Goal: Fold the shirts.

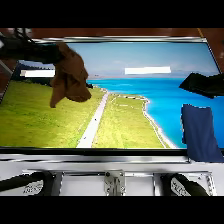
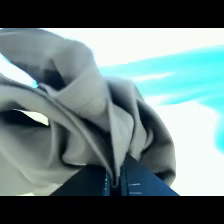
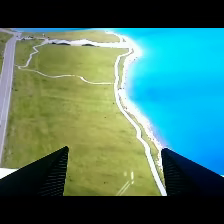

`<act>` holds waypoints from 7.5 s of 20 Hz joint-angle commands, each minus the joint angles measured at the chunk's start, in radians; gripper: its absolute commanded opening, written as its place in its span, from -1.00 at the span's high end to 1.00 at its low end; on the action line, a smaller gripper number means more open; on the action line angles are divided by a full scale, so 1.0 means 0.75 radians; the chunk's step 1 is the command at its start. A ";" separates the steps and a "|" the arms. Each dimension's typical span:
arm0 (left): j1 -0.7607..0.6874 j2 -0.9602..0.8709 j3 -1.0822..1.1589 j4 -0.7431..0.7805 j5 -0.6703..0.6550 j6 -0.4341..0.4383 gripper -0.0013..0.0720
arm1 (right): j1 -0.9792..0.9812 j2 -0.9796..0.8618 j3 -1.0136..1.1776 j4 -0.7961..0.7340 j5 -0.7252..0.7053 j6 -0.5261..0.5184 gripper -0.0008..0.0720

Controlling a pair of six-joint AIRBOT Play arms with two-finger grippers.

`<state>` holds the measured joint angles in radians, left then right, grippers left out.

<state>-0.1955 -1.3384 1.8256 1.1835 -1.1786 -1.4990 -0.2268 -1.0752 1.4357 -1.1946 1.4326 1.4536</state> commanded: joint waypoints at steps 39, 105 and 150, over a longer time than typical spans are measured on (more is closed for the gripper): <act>-0.603 -0.141 -1.382 -0.798 0.661 -0.002 -0.88 | -0.115 -0.377 -0.458 0.091 0.119 -0.185 -0.94; 0.019 0.525 0.015 -0.091 0.515 0.097 0.87 | 0.479 0.144 0.454 0.259 -0.730 -0.314 0.79; 0.337 0.364 -1.752 -0.483 -0.033 0.034 -0.86 | -0.028 -0.468 -0.238 0.047 0.047 -0.085 -0.94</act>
<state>0.1055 -1.1500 0.7971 1.0248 -1.3830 -1.5074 -0.2329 -1.4296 1.3453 -1.2354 1.5002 1.4197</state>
